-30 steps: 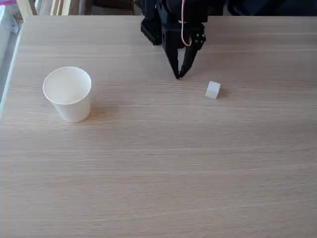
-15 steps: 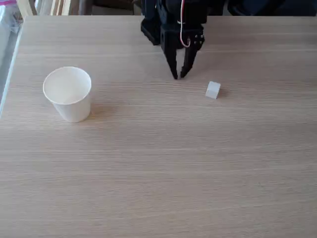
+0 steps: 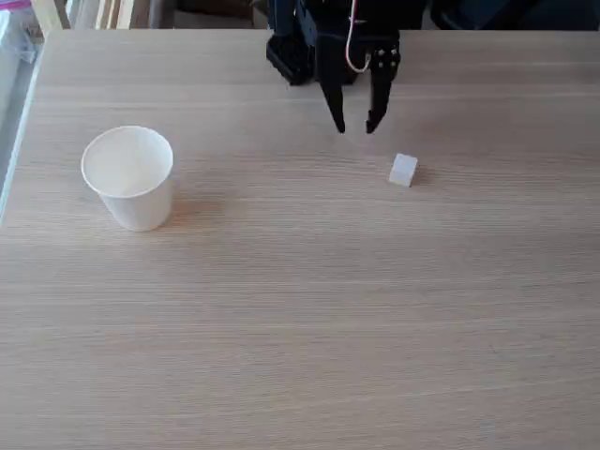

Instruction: Grasp a block and put it in the bin.

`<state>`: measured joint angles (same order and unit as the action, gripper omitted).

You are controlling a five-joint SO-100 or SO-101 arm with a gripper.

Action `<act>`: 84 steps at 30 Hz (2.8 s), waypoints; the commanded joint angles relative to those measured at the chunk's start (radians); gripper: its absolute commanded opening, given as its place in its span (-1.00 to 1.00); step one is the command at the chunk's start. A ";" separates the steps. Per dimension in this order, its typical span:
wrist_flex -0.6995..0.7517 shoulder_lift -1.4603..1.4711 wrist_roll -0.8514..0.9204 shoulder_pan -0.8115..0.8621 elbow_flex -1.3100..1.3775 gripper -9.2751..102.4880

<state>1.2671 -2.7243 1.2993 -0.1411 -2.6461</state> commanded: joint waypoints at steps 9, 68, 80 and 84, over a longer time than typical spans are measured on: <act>0.098 0.302 -0.446 -0.147 0.308 -0.38; -0.167 0.790 -0.518 -0.216 0.360 -0.28; -0.244 0.802 -0.494 -0.230 0.318 -0.29; -0.255 0.804 -0.482 -0.233 0.318 -0.29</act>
<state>1.0247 -1.9190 0.8038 -0.3728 -2.3270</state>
